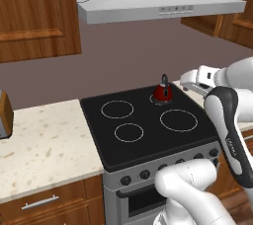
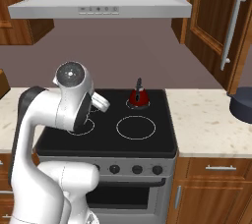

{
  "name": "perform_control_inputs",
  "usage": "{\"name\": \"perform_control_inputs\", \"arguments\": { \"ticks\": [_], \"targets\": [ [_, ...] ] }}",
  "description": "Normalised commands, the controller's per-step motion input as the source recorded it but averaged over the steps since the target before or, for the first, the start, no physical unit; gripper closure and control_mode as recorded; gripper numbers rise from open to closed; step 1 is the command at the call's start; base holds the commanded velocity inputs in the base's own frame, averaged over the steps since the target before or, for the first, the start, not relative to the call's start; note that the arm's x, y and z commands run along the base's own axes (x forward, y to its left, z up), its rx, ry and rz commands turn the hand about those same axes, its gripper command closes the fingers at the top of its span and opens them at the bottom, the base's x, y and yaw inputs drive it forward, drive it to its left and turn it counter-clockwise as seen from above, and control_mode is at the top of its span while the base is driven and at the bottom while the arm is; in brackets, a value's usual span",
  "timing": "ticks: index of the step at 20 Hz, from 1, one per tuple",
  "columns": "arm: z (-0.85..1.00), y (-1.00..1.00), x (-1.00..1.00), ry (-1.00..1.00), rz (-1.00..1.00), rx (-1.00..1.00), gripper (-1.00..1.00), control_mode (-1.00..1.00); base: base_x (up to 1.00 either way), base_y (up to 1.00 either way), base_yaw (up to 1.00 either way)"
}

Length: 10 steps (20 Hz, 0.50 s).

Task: Pick the kettle from the cabinet and place it on a stove burner. Then pick the pot from the counter and place it on another stove burner. Finally, turn both burners on.

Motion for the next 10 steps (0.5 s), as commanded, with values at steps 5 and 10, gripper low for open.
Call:
{"name": "perform_control_inputs", "arguments": {
  "ticks": [5, 10],
  "targets": [
    [0.00, 0.00, 0.00, 0.00, 0.00, 0.00, -1.00, 1.00, -0.28, -0.03, -0.04],
    [0.00, 0.00, 0.00, 0.00, 0.00, 0.00, -1.00, 1.00, -0.61, -0.26, -0.10]
  ]
}}
